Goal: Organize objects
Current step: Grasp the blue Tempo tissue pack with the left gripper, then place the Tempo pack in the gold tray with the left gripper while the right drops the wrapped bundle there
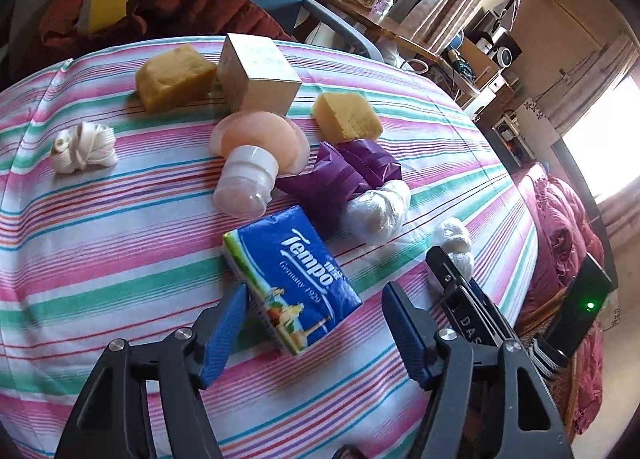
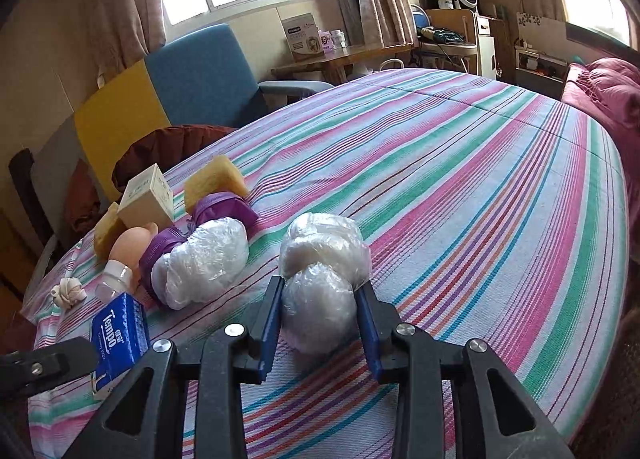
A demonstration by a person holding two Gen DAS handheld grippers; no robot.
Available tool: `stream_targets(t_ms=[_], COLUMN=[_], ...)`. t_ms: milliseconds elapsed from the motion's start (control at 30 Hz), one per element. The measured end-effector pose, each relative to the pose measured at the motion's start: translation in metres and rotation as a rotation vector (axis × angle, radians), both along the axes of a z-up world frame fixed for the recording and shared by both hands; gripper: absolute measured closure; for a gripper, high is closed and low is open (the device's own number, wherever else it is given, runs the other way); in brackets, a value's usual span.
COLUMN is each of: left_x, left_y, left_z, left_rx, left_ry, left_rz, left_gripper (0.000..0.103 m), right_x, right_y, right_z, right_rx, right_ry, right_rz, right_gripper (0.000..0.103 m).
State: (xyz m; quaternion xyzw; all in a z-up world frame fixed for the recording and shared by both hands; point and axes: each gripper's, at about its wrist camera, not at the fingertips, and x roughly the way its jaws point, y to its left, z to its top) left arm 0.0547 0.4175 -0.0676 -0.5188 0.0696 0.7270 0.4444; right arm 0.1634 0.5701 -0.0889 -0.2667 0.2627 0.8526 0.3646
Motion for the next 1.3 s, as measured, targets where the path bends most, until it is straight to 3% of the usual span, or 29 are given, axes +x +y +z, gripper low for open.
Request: stream_targets(t_ms=[100, 200, 333, 500, 933, 1300], left_x=[0.000, 0.001, 0.005, -0.001, 0.010, -0.001], left_y=[0.012, 0.011, 0.000, -0.032, -0.117, -0.179], left_z=[-0.010, -0.012, -0.012, -0.010, -0.008, 0.002], left_rx=[-0.045, -0.040, -0.032, 0.011, 0.064, 0.103], left_ry=[0.025, 0.082, 0.155, 0.130, 0.171, 0.138], left_rz=[0.001, -0.008, -0.059, -0.051, -0.002, 0.100], left_gripper=[0.032, 0.033, 0.042, 0.047, 0.047, 0.049], right_x=[-0.001, -0.001, -0.001, -0.002, -0.008, -0.027], right_y=[-0.001, 0.000, -0.001, -0.001, -0.006, -0.057], right_z=[0.000, 0.000, 0.000, 0.000, 0.001, 0.001], right_rx=[0.001, 0.003, 0.002, 0.003, 0.039, 0.132], right_ry=[0.000, -0.001, 0.000, -0.001, -0.056, -0.146], right_rz=[0.000, 0.001, 0.001, 0.001, 0.012, 0.193], right_gripper=[0.067, 0.067, 0.067, 0.067, 0.067, 0.070])
